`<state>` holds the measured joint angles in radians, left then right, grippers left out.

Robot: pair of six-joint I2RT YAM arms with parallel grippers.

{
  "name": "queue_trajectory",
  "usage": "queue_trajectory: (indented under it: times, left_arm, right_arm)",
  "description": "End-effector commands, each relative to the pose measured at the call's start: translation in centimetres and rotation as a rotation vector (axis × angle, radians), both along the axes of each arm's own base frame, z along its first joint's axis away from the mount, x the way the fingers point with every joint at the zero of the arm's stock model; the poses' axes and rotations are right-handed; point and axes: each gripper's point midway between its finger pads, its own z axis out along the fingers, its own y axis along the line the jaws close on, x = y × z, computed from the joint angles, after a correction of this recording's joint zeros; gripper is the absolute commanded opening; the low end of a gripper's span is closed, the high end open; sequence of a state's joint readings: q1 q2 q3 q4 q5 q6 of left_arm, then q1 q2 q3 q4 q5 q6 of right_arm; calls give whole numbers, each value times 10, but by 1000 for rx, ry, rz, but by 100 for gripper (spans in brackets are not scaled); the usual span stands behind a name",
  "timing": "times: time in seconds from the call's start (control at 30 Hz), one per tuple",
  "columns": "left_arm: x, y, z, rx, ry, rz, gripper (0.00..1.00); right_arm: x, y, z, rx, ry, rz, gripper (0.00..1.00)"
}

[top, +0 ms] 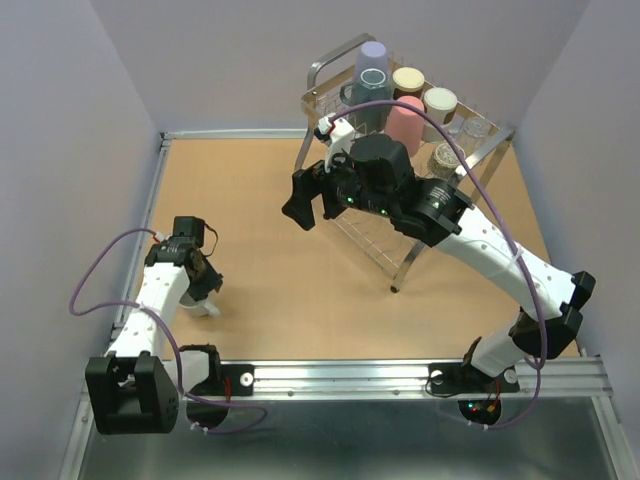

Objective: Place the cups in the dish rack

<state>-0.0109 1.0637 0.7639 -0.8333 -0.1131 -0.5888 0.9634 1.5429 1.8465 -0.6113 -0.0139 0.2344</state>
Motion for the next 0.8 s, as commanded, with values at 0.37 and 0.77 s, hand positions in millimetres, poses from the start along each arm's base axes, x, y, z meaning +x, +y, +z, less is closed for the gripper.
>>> queue_trajectory:
  times: [0.37,0.77]
  left_arm:
    - [65,-38,80,-182,-353,-138,0]
    - [49,-111,328,-536,-1383,-500,0]
  right_arm:
    - [-10,2,9,105,57,-4,100]
    - [-22,72,8,222,329,165,100]
